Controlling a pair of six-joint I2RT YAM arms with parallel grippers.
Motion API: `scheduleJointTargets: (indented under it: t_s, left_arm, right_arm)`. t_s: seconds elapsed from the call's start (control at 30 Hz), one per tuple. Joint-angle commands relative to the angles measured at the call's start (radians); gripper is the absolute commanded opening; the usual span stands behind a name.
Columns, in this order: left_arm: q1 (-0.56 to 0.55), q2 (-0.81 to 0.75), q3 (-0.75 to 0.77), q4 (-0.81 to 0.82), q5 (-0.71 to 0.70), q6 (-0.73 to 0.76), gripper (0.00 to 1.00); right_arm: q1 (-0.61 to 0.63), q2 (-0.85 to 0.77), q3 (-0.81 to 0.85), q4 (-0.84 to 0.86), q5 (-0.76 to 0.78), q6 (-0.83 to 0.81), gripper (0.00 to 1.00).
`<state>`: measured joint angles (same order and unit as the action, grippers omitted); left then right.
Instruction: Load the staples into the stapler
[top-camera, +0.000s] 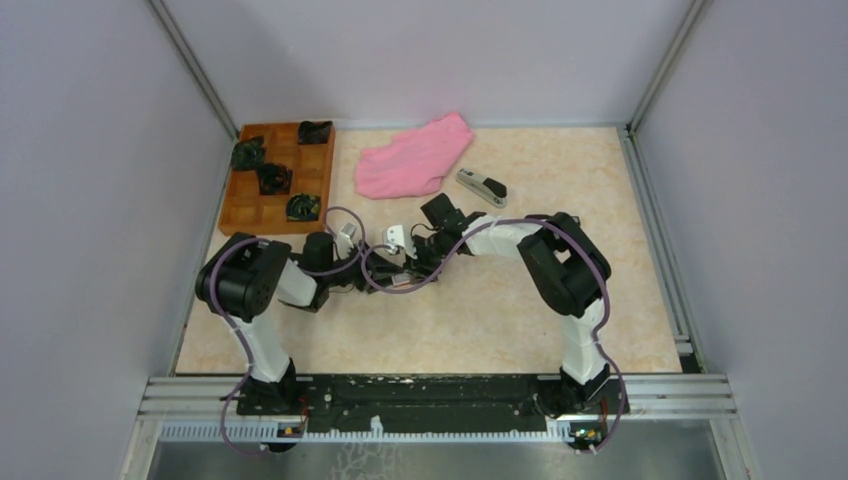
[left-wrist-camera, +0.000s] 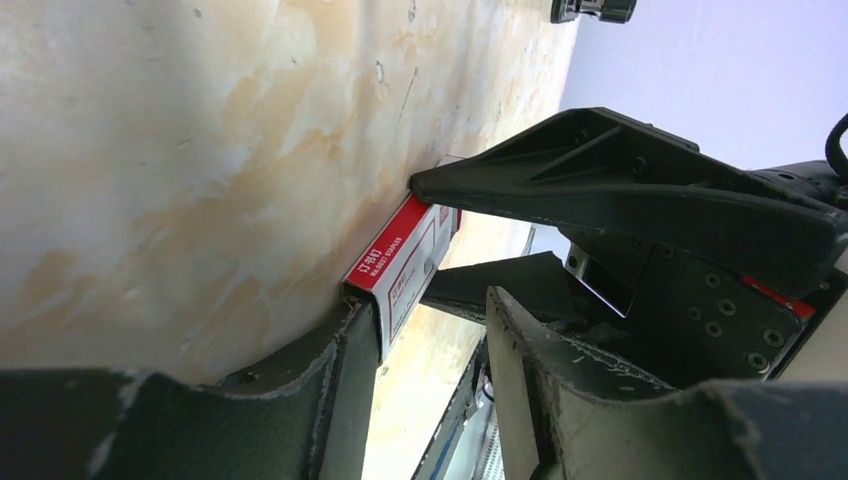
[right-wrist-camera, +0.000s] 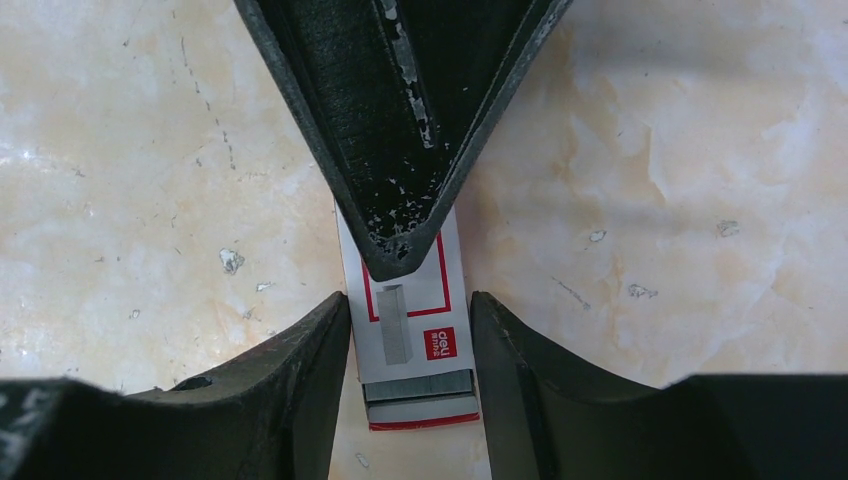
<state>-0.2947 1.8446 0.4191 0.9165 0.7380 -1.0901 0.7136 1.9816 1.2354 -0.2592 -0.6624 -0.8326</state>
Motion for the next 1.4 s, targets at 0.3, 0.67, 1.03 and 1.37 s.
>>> scheduleJointTargets:
  t_s: [0.3,0.67,1.03,1.37]
  left_arm:
    - [0.040,-0.202,0.017,-0.440,-0.167,0.183,0.70]
    - [0.040,-0.354,0.135,-0.873,-0.381,0.247,0.80]
    - [-0.013,-0.379,0.289,-1.129,-0.534,0.253,0.81]
    - [-0.131,-0.333,0.385,-1.228,-0.630,0.193,0.81]
  right_arm:
    - [0.009,-0.062,-0.054,0.086,0.051,0.119,0.46]
    - [0.038,-0.068,-0.102,0.321,0.203,0.403,0.45]
    - [0.042,-0.127,-0.144,0.394,0.258,0.574,0.74]
    - [-0.030,-0.257,-0.296,0.408,0.178,0.503,0.83]
